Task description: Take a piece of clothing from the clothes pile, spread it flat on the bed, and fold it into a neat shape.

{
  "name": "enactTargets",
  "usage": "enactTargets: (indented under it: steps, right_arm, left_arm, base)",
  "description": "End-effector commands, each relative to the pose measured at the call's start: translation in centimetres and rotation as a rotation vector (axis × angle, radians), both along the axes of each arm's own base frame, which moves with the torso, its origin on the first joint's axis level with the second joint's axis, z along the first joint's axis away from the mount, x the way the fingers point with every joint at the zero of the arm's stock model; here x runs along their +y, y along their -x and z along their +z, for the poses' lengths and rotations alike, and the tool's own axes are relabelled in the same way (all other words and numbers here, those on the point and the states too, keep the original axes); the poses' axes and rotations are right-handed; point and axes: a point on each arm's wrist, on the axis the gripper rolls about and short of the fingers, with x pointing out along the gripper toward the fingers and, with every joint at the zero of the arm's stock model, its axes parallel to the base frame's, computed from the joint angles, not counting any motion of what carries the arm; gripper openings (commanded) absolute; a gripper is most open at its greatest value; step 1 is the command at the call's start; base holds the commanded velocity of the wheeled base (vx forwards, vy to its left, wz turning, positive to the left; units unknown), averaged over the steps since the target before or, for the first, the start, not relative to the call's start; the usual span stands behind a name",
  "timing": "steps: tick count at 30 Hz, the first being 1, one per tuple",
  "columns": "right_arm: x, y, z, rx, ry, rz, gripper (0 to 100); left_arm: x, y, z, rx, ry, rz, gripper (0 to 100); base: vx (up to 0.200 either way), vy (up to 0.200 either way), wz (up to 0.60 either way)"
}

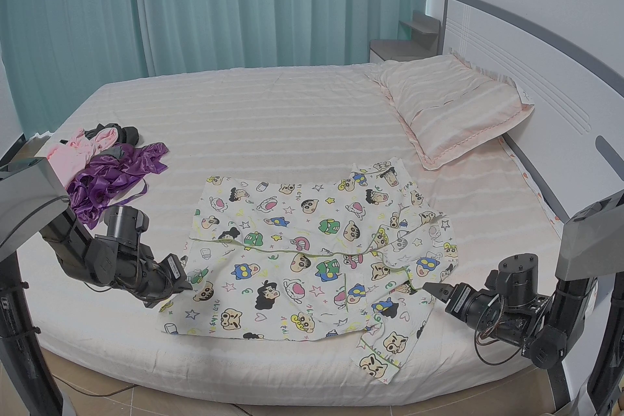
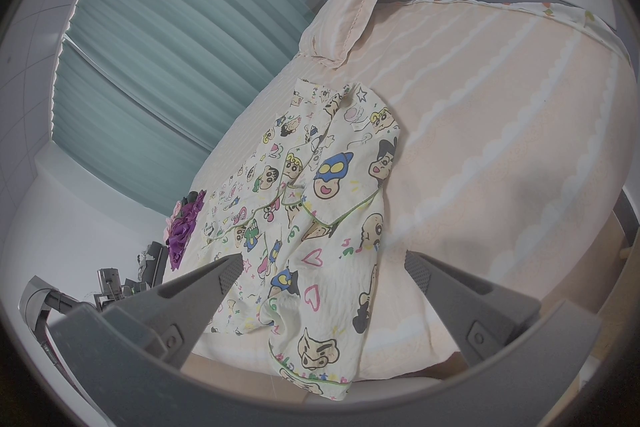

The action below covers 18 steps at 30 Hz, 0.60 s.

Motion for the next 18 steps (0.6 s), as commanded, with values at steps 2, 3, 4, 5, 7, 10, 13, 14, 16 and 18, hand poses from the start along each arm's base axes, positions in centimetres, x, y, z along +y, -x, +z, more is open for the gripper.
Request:
enactTargets:
  steps: [2, 3, 4, 5, 7, 10, 13, 14, 16, 18]
  right_arm:
    - [0.0, 0.0, -0.1, 0.005, 0.001, 0.0, 100]
    - [0.0, 0.0, -0.1, 0.003, 0.001, 0.0, 100]
    - [0.0, 0.0, -0.1, 0.003, 0.001, 0.0, 100]
    - [0.0, 0.0, -0.1, 0.005, 0.001, 0.0, 100]
    - [0.0, 0.0, -0.1, 0.005, 0.001, 0.0, 100]
    - [0.0, 0.0, -0.1, 0.006, 0.002, 0.0, 100]
    - [0.0, 0.0, -0.1, 0.006, 0.002, 0.002, 100]
    - [0.0, 0.1, -0.2, 0.007, 0.003, 0.002, 100]
    - [0.0, 0.1, -0.2, 0.008, 0.002, 0.003, 100]
    - [0.0, 0.1, -0.2, 0.008, 0.002, 0.003, 100]
  left_arm:
    - [-2.9, 1.3, -0.4, 0.028, -0.067, -0.056, 0]
    - [-3.5, 1.4, -0.5, 0.028, -0.087, -0.062, 0]
    - [-3.9, 1.5, -0.7, 0.031, -0.099, -0.068, 0]
    - [-4.4, 1.8, -0.8, 0.037, -0.111, -0.078, 0]
    - [-5.4, 2.2, -0.7, 0.036, -0.117, -0.109, 0]
    - [-6.3, 2.7, -0.7, 0.039, -0.119, -0.141, 0]
    - [-7.3, 3.1, -0.9, 0.045, -0.137, -0.161, 0]
    - [-7.5, 3.2, -1.0, 0.045, -0.151, -0.157, 0]
    - [-7.7, 3.2, -1.1, 0.047, -0.164, -0.156, 0]
    - [-7.8, 3.3, -1.2, 0.05, -0.165, -0.158, 0]
  base:
    - [0.0, 0.0, 0.0]
    - [0.0, 0.0, 0.0]
    - [0.0, 0.0, 0.0]
    - [0.0, 0.0, 0.0]
    - [0.0, 0.0, 0.0]
    - [0.0, 0.0, 0.0]
    - [0.0, 0.0, 0.0]
    - [0.0, 0.0, 0.0]
    - [0.0, 0.0, 0.0]
    - [0.0, 0.0, 0.0]
